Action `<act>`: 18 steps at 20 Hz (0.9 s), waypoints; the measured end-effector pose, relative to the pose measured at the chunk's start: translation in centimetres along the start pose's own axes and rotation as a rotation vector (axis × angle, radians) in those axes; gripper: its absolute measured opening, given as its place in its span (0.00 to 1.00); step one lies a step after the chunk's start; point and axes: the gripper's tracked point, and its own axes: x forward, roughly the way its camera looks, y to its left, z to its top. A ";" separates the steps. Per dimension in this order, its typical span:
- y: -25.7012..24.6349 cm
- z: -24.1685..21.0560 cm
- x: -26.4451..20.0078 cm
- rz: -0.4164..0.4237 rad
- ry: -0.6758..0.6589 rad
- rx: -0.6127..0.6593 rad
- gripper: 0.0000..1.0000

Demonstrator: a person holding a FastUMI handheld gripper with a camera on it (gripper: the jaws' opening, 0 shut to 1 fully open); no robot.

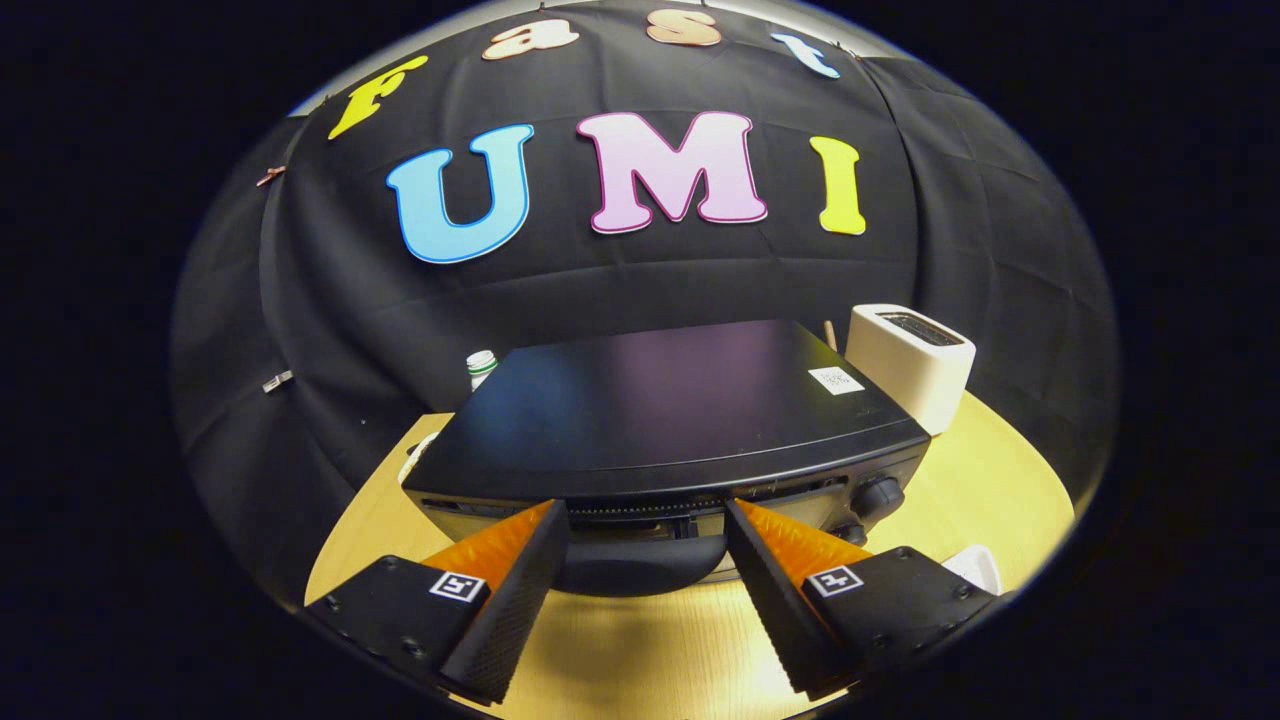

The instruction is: Open the toaster oven, put the food inside, and close the toaster oven door.

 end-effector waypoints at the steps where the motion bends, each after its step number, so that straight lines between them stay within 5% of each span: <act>1: 0.1 0.1 -0.2 0.002 0.001 -0.003 1.00; 13: -0.3 -4.4 -4.9 0.029 0.057 -0.041 1.00; 18: -0.8 -7.9 -6.5 0.057 0.086 -0.151 1.00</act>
